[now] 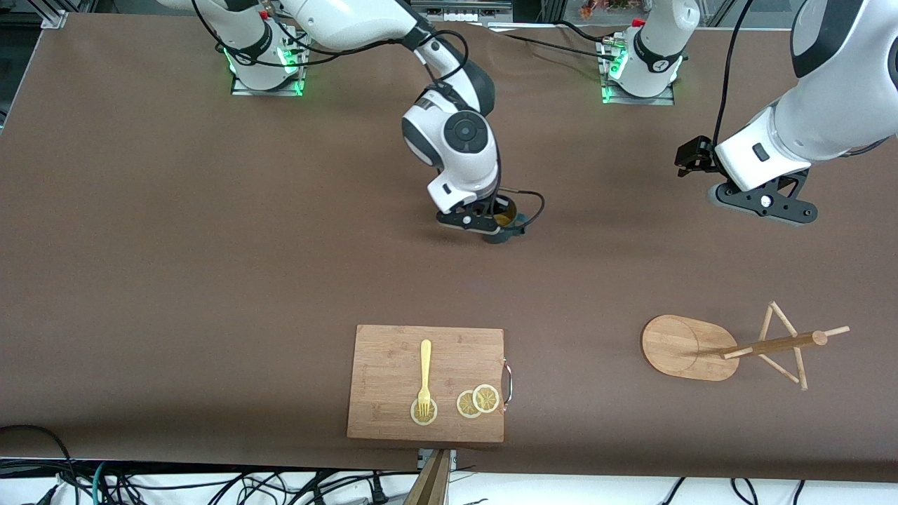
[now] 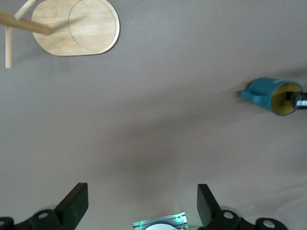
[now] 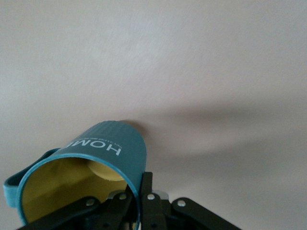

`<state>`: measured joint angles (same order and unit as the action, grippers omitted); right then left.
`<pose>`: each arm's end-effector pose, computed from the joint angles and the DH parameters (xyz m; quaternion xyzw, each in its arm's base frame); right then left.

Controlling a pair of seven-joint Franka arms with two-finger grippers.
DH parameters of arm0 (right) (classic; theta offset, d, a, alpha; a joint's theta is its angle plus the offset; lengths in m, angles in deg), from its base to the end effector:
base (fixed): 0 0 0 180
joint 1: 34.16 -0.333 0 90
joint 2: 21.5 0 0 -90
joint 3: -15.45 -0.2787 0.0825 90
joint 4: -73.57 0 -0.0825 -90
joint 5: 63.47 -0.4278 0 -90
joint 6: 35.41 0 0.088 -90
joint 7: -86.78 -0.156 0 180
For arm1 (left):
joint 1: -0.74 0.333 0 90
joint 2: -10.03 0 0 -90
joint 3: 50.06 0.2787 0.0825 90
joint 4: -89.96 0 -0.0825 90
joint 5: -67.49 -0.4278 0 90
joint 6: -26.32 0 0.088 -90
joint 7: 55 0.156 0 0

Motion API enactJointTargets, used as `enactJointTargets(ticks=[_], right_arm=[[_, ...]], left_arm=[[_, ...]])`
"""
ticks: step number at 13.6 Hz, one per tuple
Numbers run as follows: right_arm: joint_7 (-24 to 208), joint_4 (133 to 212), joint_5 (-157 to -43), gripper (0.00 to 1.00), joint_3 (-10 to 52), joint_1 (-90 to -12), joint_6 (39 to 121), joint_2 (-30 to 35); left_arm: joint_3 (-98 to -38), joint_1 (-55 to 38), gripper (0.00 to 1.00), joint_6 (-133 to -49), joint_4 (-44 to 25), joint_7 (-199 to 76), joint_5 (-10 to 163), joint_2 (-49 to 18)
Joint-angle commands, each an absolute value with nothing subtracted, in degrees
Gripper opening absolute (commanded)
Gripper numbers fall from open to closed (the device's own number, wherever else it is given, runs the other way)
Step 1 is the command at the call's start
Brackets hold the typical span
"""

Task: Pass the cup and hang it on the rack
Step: 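Carry the mug toward the table middle while the left gripper approaches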

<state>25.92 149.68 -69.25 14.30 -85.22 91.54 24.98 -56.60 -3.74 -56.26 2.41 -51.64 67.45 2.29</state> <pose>0.4640 0.6066 0.1558 -0.9923 0.1073 0.0196 0.0585 0.5937 -0.1127 0.4697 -0.9860 0.1247 0.1105 0.0000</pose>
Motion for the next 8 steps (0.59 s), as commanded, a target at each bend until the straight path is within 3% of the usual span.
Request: enactJointTargets(ticks=[1,5,8], right_arm=[[24.2,146.3,-68.7,0.00,15.2,-87.6,92.8,28.1],[24.2,146.0,-68.0,0.08,15.2,-87.9,94.6,28.9],[23.7,146.1,-68.0,0.44,15.2,-87.9,94.2,28.6]], left_arm=[[-56.7,-3.5,1.00,-55.5,4.9,-50.3,66.3,-1.8],[-56.7,-3.0,1.00,-55.1,5.6,-48.4,66.3,-1.6],[-56.7,-1.8,1.00,-55.1,4.7,-41.1,66.6,-1.5]])
